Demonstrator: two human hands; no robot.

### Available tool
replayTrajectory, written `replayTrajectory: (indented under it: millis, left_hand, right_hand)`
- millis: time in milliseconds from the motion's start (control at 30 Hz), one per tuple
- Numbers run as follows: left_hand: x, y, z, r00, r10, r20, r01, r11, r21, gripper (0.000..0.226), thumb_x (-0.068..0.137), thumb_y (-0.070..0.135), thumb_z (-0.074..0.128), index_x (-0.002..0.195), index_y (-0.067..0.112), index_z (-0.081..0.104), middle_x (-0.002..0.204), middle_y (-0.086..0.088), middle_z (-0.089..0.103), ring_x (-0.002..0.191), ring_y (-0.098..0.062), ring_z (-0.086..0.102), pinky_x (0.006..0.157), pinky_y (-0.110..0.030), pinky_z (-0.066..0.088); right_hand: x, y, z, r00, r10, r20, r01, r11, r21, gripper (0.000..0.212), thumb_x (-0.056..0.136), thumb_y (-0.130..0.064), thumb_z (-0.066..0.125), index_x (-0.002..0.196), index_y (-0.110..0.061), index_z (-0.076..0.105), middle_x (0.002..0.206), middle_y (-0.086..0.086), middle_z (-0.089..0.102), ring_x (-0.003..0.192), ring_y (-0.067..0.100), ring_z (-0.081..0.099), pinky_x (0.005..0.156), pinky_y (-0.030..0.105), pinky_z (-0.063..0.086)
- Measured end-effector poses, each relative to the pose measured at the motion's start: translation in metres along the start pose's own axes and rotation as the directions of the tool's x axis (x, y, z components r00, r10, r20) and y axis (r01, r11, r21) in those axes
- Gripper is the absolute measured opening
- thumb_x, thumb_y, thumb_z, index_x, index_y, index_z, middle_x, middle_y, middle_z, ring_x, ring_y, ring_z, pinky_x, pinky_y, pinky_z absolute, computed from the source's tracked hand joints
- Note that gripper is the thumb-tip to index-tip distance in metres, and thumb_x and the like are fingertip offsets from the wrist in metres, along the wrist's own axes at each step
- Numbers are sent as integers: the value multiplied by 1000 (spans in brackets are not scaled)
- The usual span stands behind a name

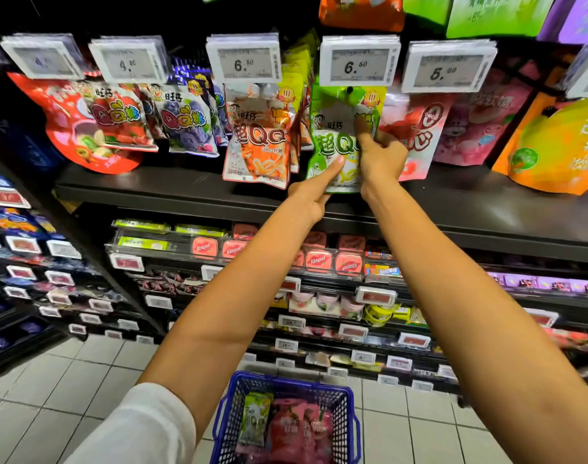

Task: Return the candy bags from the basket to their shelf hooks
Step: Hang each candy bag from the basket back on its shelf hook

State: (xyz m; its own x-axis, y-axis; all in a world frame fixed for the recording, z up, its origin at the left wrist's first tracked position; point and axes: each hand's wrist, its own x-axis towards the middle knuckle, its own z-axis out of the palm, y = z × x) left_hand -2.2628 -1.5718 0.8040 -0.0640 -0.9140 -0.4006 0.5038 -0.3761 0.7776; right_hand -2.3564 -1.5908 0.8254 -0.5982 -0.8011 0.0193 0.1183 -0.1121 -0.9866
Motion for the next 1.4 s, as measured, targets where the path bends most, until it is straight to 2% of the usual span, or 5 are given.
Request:
replayTrajectory:
  millis: [200, 600, 900, 1200, 1400]
  left_hand:
    - [-14, -9, -5, 993, -117, -17, 113, 983, -141, 4, 90, -3, 62, 94, -4, 62, 101, -8, 56, 119, -25, 54, 111, -37, 38]
    - [-34, -58, -100, 986, 44, 161, -40, 999, -26, 13, 95, 3, 57, 87, 9, 66, 74, 0, 75, 70, -8, 70, 72, -19, 57]
    - [-23, -200, -282, 970, -224, -94, 242, 926, 291, 19, 98, 1, 49, 88, 12, 62, 72, 2, 71, 62, -11, 60, 60, -23, 46]
    - [-7, -366, -475, 788, -411, -458, 610, 621, 492, 31, 95, 1, 55, 65, 11, 58, 35, 5, 54, 32, -3, 49, 34, -13, 40]
    - [27, -473, -564, 727, -408, -552, 685, 489, 540, 11, 95, 14, 57, 89, 12, 66, 85, -7, 66, 76, -22, 59, 79, -33, 51]
  right_hand:
    - [-13, 19, -19, 999, 3, -32, -6, 998, -67, 19, 83, -25, 76, 85, -8, 68, 63, -13, 57, 49, -11, 50, 53, 3, 41]
    - [-91, 98, -58, 971, -204, 124, 218, 969, -118, 6, 92, -10, 62, 87, -7, 65, 65, 0, 62, 58, 0, 54, 63, 21, 45]
    - [-188, 293, -102, 941, 329, 84, -258, 852, -455, 43, 91, 4, 53, 53, -15, 50, 43, -4, 43, 49, -4, 39, 52, 22, 33]
    - [-280, 513, -140, 713, 700, -48, -611, 585, -533, 14, 92, -7, 62, 87, 4, 70, 75, 21, 69, 61, 20, 59, 62, 30, 45]
    - [-307, 654, -154, 613, 787, -67, -635, 441, -634, 19, 91, -3, 60, 74, -9, 66, 79, 28, 67, 68, 30, 61, 65, 37, 45]
